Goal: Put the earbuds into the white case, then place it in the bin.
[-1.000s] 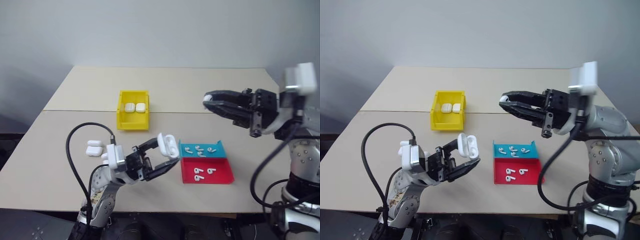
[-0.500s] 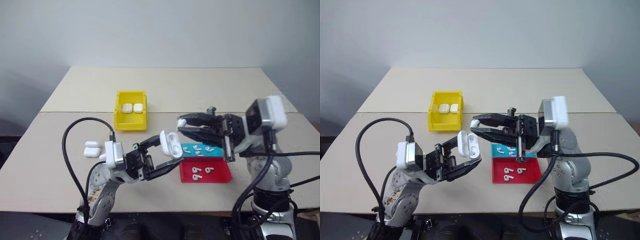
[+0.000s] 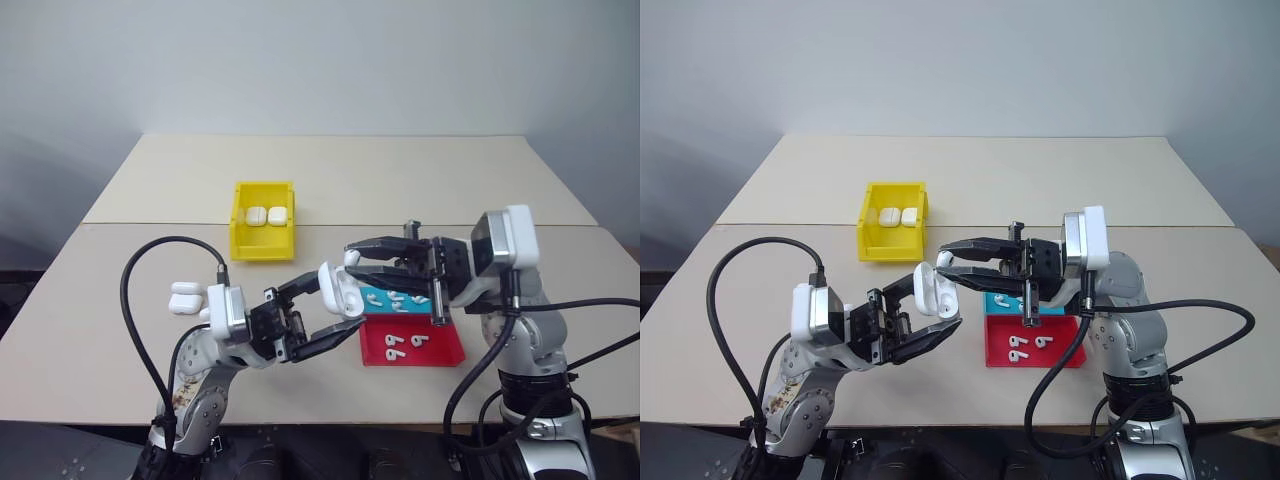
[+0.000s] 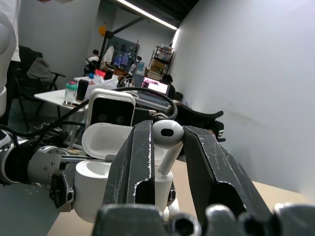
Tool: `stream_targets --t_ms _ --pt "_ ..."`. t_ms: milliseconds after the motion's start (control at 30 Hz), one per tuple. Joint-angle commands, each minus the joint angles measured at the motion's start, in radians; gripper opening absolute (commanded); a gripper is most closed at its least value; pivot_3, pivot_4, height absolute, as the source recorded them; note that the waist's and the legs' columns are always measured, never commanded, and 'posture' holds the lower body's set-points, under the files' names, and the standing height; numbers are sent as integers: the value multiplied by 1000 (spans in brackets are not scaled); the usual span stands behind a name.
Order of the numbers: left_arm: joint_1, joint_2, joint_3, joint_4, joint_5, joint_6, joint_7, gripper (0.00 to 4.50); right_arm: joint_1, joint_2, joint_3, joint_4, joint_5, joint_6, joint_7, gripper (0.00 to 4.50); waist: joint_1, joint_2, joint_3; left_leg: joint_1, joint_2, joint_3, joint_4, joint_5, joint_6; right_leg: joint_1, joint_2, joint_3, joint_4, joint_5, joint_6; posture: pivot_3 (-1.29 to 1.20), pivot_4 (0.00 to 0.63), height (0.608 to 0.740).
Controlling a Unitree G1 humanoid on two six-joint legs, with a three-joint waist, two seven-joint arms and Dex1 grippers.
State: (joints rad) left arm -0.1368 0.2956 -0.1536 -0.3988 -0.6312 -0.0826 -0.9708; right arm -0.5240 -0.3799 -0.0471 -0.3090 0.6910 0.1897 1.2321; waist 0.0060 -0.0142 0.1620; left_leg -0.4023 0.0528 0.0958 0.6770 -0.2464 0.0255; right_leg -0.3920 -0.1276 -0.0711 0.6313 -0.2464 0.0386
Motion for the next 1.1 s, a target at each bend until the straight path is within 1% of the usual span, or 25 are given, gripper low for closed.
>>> stream_targets --t_ms 33,300,700,833,900,1100 --pt "8 -3 4 -43 -5 -7 5 2759 -15 -5 1 -19 11 -24 -9 982 0 0 0 0 0 0 0 0 0 0 0 0 0 0 0 0 150 740" --pt "7 -11 3 -40 2 -12 10 2759 1 -34 45 -5 -35 -36 9 982 0 0 0 0 0 0 0 0 0 0 0 0 0 0 0 0 150 740" --pt "3 -6 9 -33 -4 -13 -1 2759 7 -36 60 10 -55 -68 11 982 0 0 0 0 0 0 0 0 0 0 0 0 0 0 0 0 150 740" --pt "-4 -3 13 -25 -5 -12 -8 2759 12 -56 71 12 -54 -84 52 1988 1 0 0 0 0 0 0 0 0 0 0 0 -1 0 0 0 150 740" --pt "-5 -3 14 -24 -6 -12 -9 2759 11 -63 77 14 -59 -83 54 2621 2 0 0 0 0 0 0 0 0 0 0 0 -1 0 0 0 150 740" --pt "-2 -4 18 -21 -5 -10 -7 2759 8 -80 70 23 -52 -88 63 2621 3 0 0 0 0 0 0 0 0 0 0 0 -1 0 0 0 150 740"
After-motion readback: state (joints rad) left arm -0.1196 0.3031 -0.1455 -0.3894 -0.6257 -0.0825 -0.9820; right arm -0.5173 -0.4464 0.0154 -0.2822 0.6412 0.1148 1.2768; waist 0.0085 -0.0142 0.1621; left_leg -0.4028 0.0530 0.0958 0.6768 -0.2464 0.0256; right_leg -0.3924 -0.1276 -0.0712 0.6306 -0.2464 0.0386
